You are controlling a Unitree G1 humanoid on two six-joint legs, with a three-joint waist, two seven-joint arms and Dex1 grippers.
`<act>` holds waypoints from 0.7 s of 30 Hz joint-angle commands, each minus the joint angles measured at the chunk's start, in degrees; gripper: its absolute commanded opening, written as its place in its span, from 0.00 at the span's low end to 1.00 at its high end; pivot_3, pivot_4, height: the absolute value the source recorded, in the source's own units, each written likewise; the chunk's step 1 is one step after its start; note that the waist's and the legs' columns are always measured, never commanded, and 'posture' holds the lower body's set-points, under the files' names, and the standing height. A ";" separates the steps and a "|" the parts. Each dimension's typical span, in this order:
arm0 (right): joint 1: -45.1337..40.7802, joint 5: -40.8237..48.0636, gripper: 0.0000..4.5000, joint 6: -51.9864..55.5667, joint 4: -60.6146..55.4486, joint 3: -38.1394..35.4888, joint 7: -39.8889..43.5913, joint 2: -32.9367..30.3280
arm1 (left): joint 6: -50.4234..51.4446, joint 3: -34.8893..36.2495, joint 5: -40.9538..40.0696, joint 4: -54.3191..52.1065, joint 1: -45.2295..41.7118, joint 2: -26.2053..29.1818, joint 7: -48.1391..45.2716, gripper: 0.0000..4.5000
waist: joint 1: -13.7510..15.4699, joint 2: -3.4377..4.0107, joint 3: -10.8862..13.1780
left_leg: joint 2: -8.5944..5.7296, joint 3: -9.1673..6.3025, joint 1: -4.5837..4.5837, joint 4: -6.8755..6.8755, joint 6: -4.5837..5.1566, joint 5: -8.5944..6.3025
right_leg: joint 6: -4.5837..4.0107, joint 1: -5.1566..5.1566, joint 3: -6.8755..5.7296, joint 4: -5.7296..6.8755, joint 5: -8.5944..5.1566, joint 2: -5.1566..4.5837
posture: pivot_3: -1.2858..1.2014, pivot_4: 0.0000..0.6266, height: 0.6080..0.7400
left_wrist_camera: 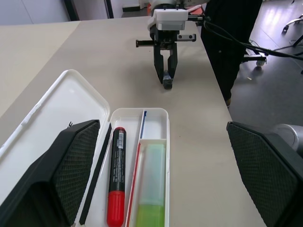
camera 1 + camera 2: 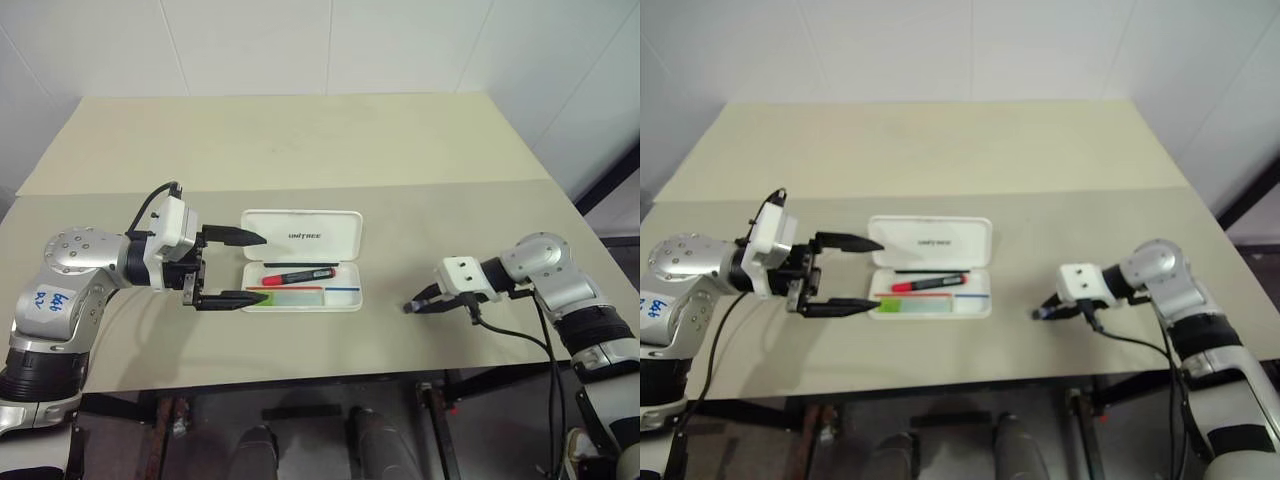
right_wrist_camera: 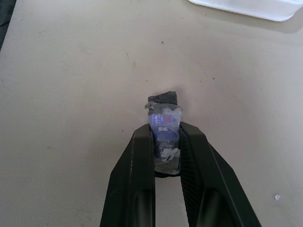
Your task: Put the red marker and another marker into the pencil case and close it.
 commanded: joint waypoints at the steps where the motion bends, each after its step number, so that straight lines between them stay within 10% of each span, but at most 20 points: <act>1: -0.20 -1.47 0.08 2.09 0.36 -1.48 -1.09 -1.06 | -0.15 0.23 -0.58 -0.94 -1.24 -0.12 0.12 1.00 | 0.06 -0.01 -0.01 | 0.00 0.00 0.00 -0.03 0.00 -0.01 | 0.00 -0.01 0.00 0.00 -0.01 0.00 | 0.52 0.24 1.00; 12: 4.56 11.33 0.08 34.63 -30.08 -11.02 -12.90 1.74 | -1.12 0.73 -0.09 -0.05 -0.13 0.77 -1.24 1.00 | 0.49 0.10 0.07 | 0.00 -0.03 -0.17 -0.57 -0.06 -0.05 | 0.29 -0.88 0.00 1.03 -0.56 0.01 | 0.52 0.24 1.00; 21: 8.78 10.17 0.08 43.31 -42.85 -4.69 -18.30 5.74 | -2.25 0.56 0.59 0.95 0.34 1.05 -2.25 1.00 | 0.62 0.10 0.07 | 0.00 -0.03 -0.47 -0.81 -0.16 -0.17 | 0.63 -1.23 -0.03 0.96 -0.53 0.01 | 0.52 0.24 1.00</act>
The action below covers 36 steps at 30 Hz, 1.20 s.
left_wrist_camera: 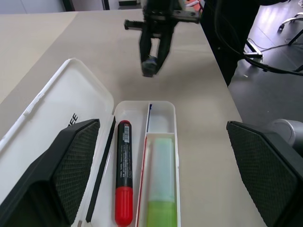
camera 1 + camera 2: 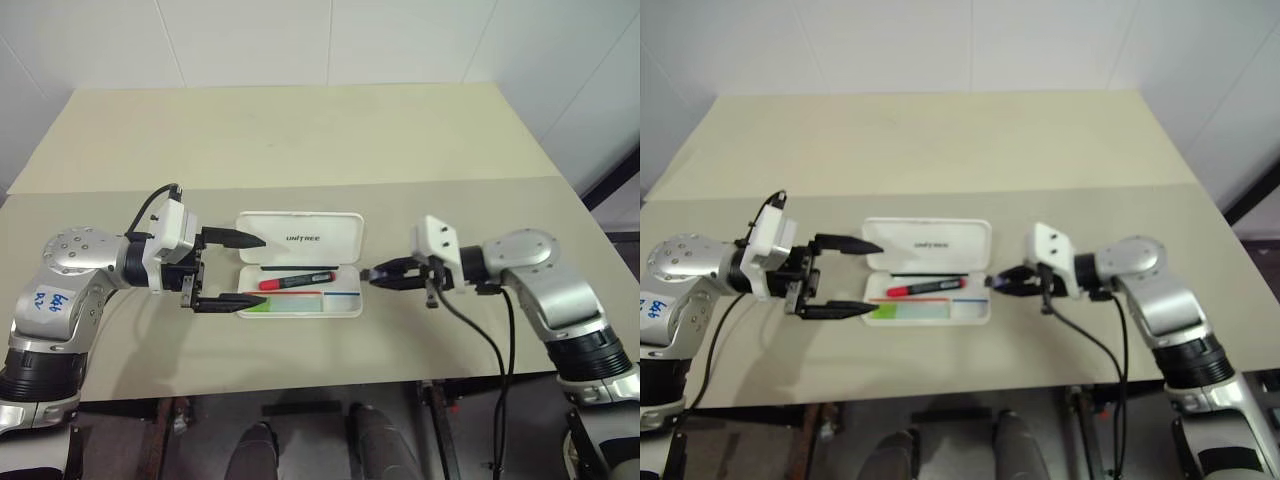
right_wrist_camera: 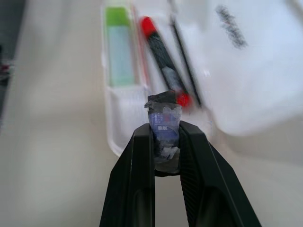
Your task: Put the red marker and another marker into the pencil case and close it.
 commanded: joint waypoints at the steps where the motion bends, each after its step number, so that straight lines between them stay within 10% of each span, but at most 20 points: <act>1: -0.23 -2.51 0.08 -0.81 -1.46 2.64 -1.16 0.47 | -1.14 0.64 0.22 0.04 0.04 0.72 -0.54 1.00 | -0.01 0.00 0.00 | 0.00 0.00 -0.03 0.00 0.00 -0.01 | 0.00 -0.01 0.00 -0.03 0.00 0.00 | 0.52 0.24 1.00; 29: -4.01 -6.05 0.08 3.71 1.69 8.56 -1.13 5.12 | -1.35 0.23 0.33 -0.18 -0.12 -0.29 0.24 1.00 | -0.07 0.00 0.00 | 0.00 -0.06 -0.31 0.02 0.00 0.00 | 0.20 -0.25 -0.07 0.02 0.10 0.00 | 0.52 0.24 1.00; 36: -4.81 -6.03 0.62 3.55 2.15 8.79 -1.96 6.20 | -1.50 0.03 0.54 0.33 -0.71 -0.56 0.21 1.00 | -0.07 0.00 0.00 | 0.00 -0.07 -0.31 0.02 0.00 0.00 | 0.22 -0.25 -0.09 0.02 0.12 0.00 | 0.52 0.24 1.00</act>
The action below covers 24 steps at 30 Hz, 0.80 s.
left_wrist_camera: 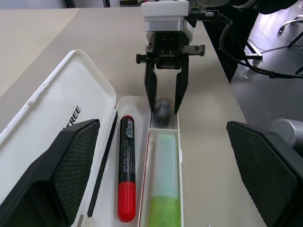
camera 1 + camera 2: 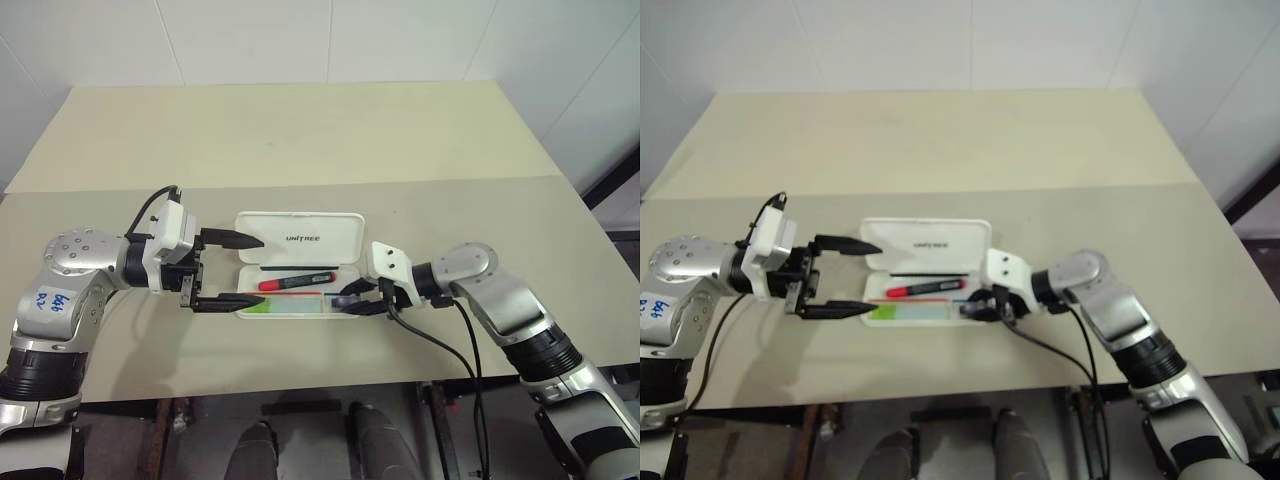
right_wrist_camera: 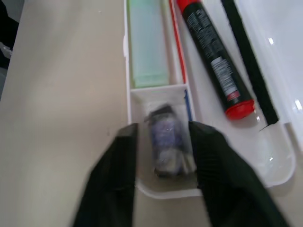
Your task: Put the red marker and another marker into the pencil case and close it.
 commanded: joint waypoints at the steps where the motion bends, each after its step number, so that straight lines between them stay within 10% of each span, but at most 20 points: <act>1: -0.94 0.02 0.69 -0.14 -1.30 -0.23 -0.44 0.47 | -1.09 0.05 0.13 -0.54 -0.82 -0.20 0.10 1.00 | 0.02 0.00 0.00 | 0.00 0.00 -0.01 0.00 0.00 0.00 | 0.01 0.00 0.00 -0.01 0.00 0.00 | 0.52 0.24 1.00; 5: -1.96 0.73 0.99 0.72 -1.80 -0.83 -0.45 0.50 | -1.27 -0.09 0.25 -0.24 -1.11 -0.40 0.16 1.00 | 0.02 0.00 0.00 | 0.00 0.00 -0.01 0.00 0.00 0.00 | 0.03 0.00 0.00 -0.01 0.02 0.00 | 0.52 0.24 1.00; 15: -2.75 8.44 0.99 3.03 -9.39 -9.87 -0.80 -1.14 | -1.53 0.64 0.28 -0.33 -0.04 -0.12 0.29 1.00 | 0.16 0.01 0.00 | 0.00 -0.02 -0.05 0.00 0.00 0.00 | 0.22 -0.03 -0.01 0.00 0.11 0.00 | 0.52 0.24 1.00; 24: 14.37 18.21 1.00 2.14 -18.60 -29.35 -2.13 -9.66 | -2.72 4.54 -0.34 0.81 3.99 0.57 1.25 0.96 | 1.53 0.00 0.00 | 0.00 -0.04 -0.08 -0.01 0.02 -0.07 | 0.22 -0.03 -0.03 -0.06 0.04 0.00 | 0.52 0.24 1.00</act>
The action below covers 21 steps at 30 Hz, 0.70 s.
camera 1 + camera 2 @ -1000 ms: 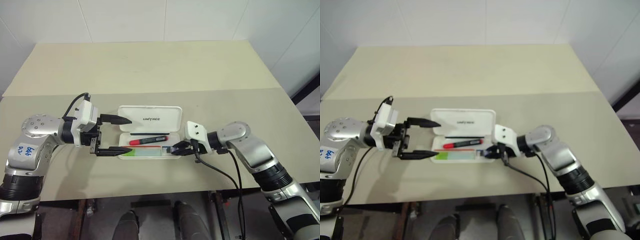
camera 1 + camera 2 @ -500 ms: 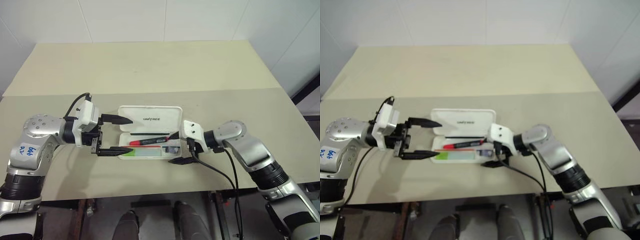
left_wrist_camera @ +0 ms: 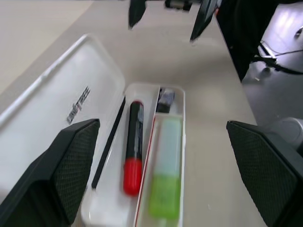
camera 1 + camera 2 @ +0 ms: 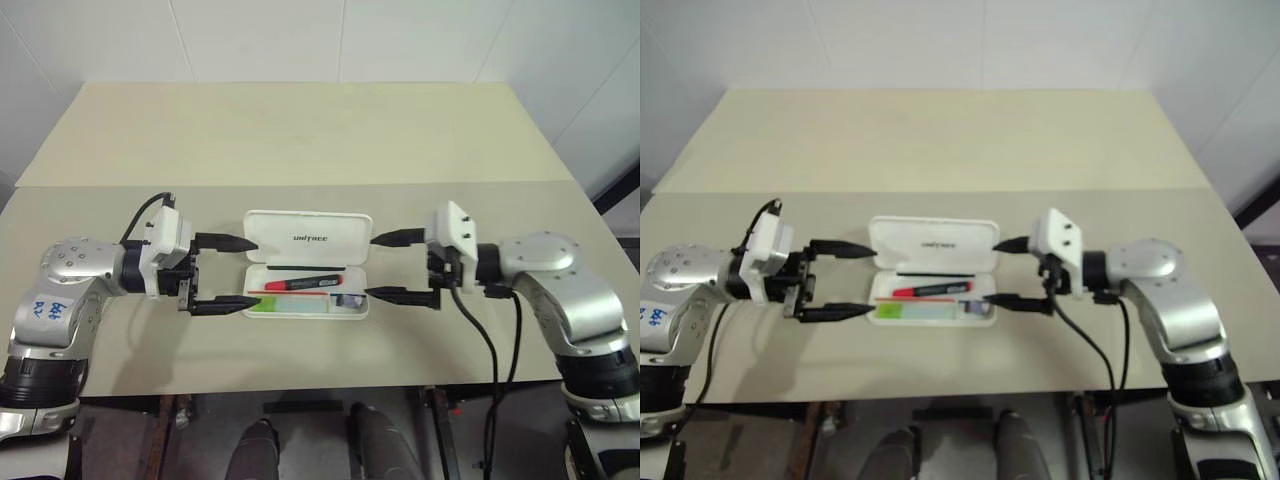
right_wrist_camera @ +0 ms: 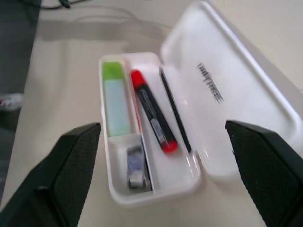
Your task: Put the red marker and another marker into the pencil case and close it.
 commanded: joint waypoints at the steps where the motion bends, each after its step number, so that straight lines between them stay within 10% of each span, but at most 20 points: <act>1: 4.33 3.65 1.00 -1.64 -4.10 -7.13 0.39 -3.39 | -2.08 2.75 -0.45 1.25 0.69 0.46 0.02 0.91 | 0.09 0.00 0.00 | 0.00 0.00 0.00 0.00 0.00 0.00 | -0.12 0.00 0.00 0.00 -0.07 0.00 | 0.52 0.24 1.00; 13: 7.54 4.38 1.00 -5.50 -3.95 -10.14 -2.40 -6.23 | -7.06 2.33 0.83 8.02 -0.80 -0.06 -1.37 0.01 | 0.00 0.00 0.00 | 0.00 0.08 0.05 0.18 0.04 0.06 | -0.61 0.04 0.04 0.00 -0.31 -0.01 | 0.52 0.24 1.00; 21: 7.91 4.86 1.00 -5.49 -4.39 -9.89 -3.63 -6.72 | -7.96 2.38 0.78 8.80 -0.58 -0.75 -1.09 0.00 | 0.04 0.00 0.00 | 0.00 0.08 0.03 0.17 0.04 0.06 | -0.57 0.05 0.04 0.00 -0.29 -0.01 | 0.52 0.24 1.00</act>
